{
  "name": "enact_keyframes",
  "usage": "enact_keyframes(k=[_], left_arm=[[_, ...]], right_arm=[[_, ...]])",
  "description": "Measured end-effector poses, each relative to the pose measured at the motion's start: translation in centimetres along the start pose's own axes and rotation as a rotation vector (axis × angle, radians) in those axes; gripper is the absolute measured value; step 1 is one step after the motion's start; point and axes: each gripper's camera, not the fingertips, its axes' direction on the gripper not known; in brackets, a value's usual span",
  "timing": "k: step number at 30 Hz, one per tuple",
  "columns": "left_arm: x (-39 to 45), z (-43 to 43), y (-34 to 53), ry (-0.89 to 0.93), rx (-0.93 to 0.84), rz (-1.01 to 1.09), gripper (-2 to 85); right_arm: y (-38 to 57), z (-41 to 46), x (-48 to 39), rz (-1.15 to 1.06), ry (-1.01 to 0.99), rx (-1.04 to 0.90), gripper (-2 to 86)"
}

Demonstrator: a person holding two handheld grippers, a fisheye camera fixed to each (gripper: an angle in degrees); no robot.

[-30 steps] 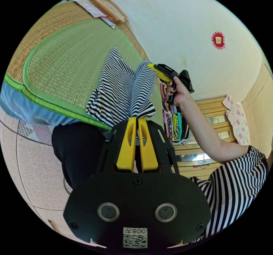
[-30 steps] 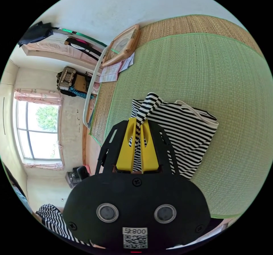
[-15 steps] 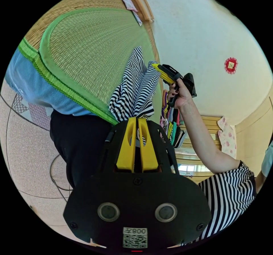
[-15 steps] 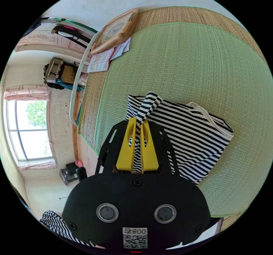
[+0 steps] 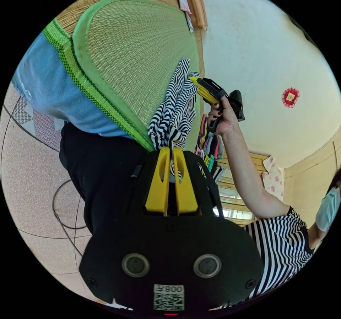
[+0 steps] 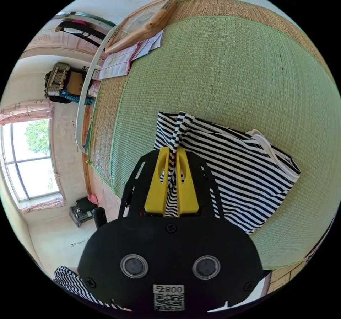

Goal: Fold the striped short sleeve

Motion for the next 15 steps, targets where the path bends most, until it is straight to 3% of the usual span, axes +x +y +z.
enact_keyframes(k=[15], left_arm=[[-2.7,0.1,-0.9,-0.077,-0.022,0.055,0.7]], right_arm=[[-0.8,-4.9,-4.4,-0.088,-0.101,0.014,2.9]])
